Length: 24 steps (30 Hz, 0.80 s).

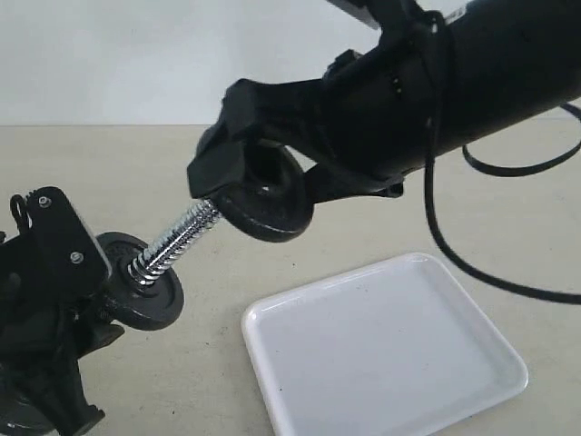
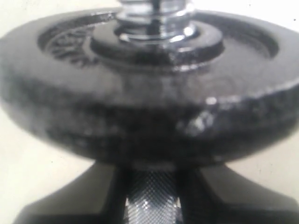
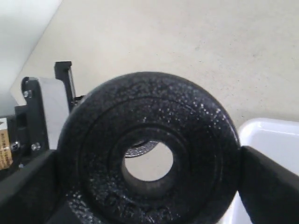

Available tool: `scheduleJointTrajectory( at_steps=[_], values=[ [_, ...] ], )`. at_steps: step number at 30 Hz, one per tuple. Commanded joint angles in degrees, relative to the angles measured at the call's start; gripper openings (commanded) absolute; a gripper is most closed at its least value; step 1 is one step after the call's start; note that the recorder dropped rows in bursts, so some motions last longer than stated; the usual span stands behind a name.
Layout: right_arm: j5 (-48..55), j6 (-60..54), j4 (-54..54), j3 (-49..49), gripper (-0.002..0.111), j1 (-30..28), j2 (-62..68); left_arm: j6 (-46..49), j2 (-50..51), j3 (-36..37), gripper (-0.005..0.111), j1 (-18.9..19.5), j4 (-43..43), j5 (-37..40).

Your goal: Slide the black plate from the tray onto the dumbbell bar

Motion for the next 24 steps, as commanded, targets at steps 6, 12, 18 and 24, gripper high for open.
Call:
scheduleJointTrajectory(
  at_steps=[6, 12, 18, 24],
  values=[
    [5.3, -5.7, 5.9, -1.1, 0.000, -5.6, -0.6, -6.6, -2.0, -2.1, 0.004, -0.2, 15.2, -46.8],
    [7.4, -8.7, 9.8, -1.3, 0.000, -5.6, 0.8, -10.7, -2.0, -2.0, 0.004, -0.2, 22.3, -50.1],
    [7.4, -9.6, 9.5, -2.4, 0.000, -5.6, 1.2, -16.1, -2.0, -0.7, 0.004, -0.2, 29.8, -50.3],
    [8.4, -10.1, 9.4, -4.2, 0.000, -6.9, 1.2, -16.1, -2.0, 0.5, 0.004, -0.2, 30.0, -52.0]
  ],
)
